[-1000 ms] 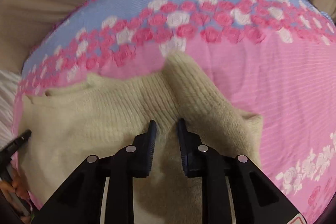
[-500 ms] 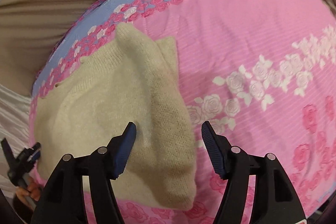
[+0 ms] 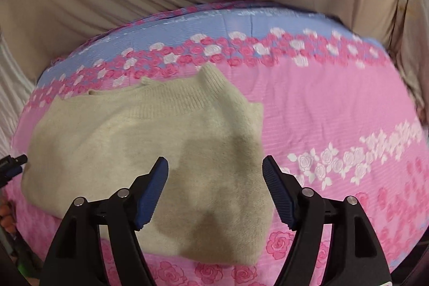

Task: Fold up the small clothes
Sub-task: 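Press and tuck the folded sweater bundle with the left gripper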

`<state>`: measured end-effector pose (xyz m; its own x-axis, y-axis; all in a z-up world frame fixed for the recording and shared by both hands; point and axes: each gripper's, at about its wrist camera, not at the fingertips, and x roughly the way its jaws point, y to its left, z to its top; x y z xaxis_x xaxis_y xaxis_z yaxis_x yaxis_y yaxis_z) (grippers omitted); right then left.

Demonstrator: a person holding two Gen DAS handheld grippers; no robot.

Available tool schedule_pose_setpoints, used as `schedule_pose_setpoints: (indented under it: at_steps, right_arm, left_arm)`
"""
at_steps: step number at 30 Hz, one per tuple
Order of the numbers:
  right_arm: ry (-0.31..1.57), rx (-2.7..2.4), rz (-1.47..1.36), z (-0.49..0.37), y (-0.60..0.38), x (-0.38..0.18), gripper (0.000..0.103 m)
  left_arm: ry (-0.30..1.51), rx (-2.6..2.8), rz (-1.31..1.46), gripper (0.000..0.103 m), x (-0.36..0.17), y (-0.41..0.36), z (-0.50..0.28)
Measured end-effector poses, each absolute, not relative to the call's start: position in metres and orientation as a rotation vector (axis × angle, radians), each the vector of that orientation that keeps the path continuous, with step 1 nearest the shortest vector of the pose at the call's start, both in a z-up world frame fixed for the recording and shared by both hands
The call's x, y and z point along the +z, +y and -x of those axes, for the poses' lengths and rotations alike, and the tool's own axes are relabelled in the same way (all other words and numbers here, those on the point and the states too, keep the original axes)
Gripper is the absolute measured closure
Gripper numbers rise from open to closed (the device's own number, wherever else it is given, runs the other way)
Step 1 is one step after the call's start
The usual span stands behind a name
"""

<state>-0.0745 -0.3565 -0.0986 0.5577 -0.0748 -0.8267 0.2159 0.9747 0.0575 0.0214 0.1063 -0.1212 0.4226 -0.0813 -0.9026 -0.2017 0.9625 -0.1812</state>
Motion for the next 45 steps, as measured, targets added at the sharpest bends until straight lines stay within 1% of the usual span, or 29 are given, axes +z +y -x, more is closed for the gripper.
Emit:
schedule_pose_setpoints:
  at_steps: [3,5,6,10,14,16,22,24,27,29,31,32,33,34,35,36,39,42,44,45]
  right_arm:
    - [0.978,-0.201,-0.158,0.083,-0.351,-0.102,0.031]
    - [0.981,-0.215,-0.218,0.091,-0.353,-0.104,0.031]
    - [0.979,-0.213,-0.248,0.097,-0.353,-0.104,0.031]
    - [0.993,-0.186,-0.313,0.103,-0.343,-0.107,0.031]
    - [0.999,-0.151,-0.279,0.097,-0.325,-0.104,0.031]
    - [0.994,-0.130,-0.270,0.096,-0.317,-0.104,0.031]
    - [1.006,-0.088,-0.244,0.097,-0.306,-0.102,0.031]
    - [1.005,-0.096,-0.231,0.099,-0.309,-0.102,0.028]
    - [1.016,-0.154,-0.247,0.103,-0.329,-0.112,0.026]
    - [1.045,-0.211,-0.293,0.106,-0.351,-0.121,0.026]
    - [1.053,-0.254,-0.377,0.113,-0.373,-0.126,0.026]
    - [1.049,-0.272,-0.421,0.118,-0.383,-0.128,0.026]
    - [1.047,-0.281,-0.454,0.121,-0.389,-0.129,0.026]
    - [1.046,-0.284,-0.487,0.124,-0.394,-0.130,0.026]
    - [1.047,-0.288,-0.517,0.126,-0.398,-0.132,0.026]
    - [1.044,-0.297,-0.544,0.128,-0.402,-0.133,0.026]
    - [1.038,-0.308,-0.545,0.131,-0.404,-0.134,0.026]
    - [1.056,-0.285,-0.515,0.128,-0.402,-0.139,0.024]
    - [1.095,-0.273,-0.525,0.122,-0.404,-0.151,0.023]
    - [1.118,-0.269,-0.536,0.119,-0.404,-0.158,0.023]
  left_arm:
    - [1.203,0.076,0.305,0.045,-0.133,0.119,-0.008]
    - [1.226,0.085,0.289,0.040,-0.139,0.122,0.000]
    - [1.239,0.089,0.286,0.035,-0.144,0.123,0.004]
    - [1.251,0.100,0.303,0.028,-0.155,0.126,0.009]
    - [1.263,0.104,0.307,0.026,-0.156,0.126,0.005]
    - [1.262,0.107,0.303,0.022,-0.157,0.125,0.003]
    - [1.266,0.128,0.327,0.018,-0.163,0.126,0.001]
    - [1.264,0.128,0.334,0.018,-0.163,0.125,0.000]
    - [1.272,0.063,0.422,0.019,-0.163,0.127,0.002]
    - [1.309,0.015,0.523,0.019,-0.171,0.130,0.003]
    - [1.292,0.014,0.522,0.020,-0.171,0.129,0.003]
    - [1.292,0.013,0.508,0.023,-0.170,0.127,0.001]
    - [1.281,-0.006,0.521,0.039,-0.169,0.128,0.001]
    - [1.280,-0.040,0.554,0.061,-0.169,0.129,0.000]
    - [1.295,-0.073,0.626,0.065,-0.172,0.132,-0.003]
    - [1.294,-0.059,0.662,0.067,-0.173,0.135,-0.003]
    - [1.298,-0.053,0.687,0.068,-0.175,0.137,-0.006]
    - [1.304,-0.046,0.595,0.063,-0.171,0.128,-0.008]
    - [1.299,-0.036,0.526,0.057,-0.166,0.121,-0.011]
    - [1.298,-0.031,0.514,0.049,-0.166,0.119,-0.010]
